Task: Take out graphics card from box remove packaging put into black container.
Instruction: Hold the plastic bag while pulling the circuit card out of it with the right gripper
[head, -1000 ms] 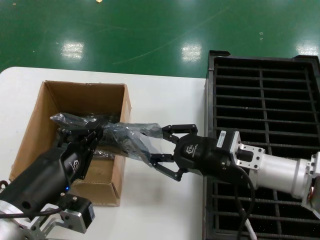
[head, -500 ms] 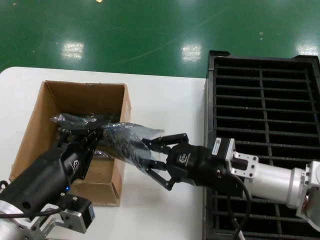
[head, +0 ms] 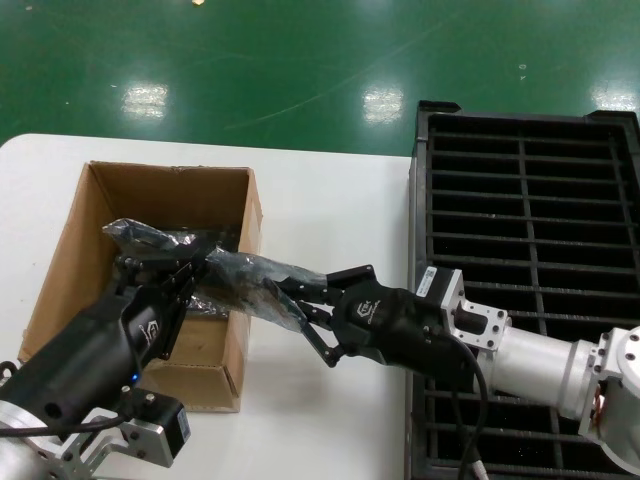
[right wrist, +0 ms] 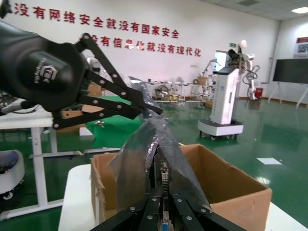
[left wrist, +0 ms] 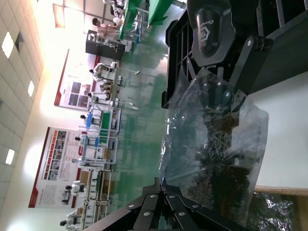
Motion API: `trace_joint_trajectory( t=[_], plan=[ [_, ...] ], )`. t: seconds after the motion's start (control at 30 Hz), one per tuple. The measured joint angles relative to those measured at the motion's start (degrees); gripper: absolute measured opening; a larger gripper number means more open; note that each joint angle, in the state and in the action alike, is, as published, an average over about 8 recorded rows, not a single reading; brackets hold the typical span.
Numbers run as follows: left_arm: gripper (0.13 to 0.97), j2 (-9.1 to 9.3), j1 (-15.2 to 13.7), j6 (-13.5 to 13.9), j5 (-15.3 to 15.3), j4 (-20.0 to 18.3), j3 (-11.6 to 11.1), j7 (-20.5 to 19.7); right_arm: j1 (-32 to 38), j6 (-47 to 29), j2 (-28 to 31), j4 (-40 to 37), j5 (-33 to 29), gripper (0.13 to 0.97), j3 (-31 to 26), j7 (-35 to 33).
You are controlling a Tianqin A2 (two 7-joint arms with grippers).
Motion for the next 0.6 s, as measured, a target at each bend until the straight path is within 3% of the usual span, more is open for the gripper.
trace_joint_trajectory(
  t=[0.3,0.6],
  plan=[
    [0.140,0.00,0.0,0.0,0.0,0.0,0.0,0.0,-0.1,2.4,-0.5,-0.4,-1.2,0.144,-0.4,2.2],
    [0.140,0.00,0.0,0.0,0.0,0.0,0.0,0.0,-0.9,3.1,-0.4,0.6,-1.6,0.173,-0.8,3.4]
  ],
)
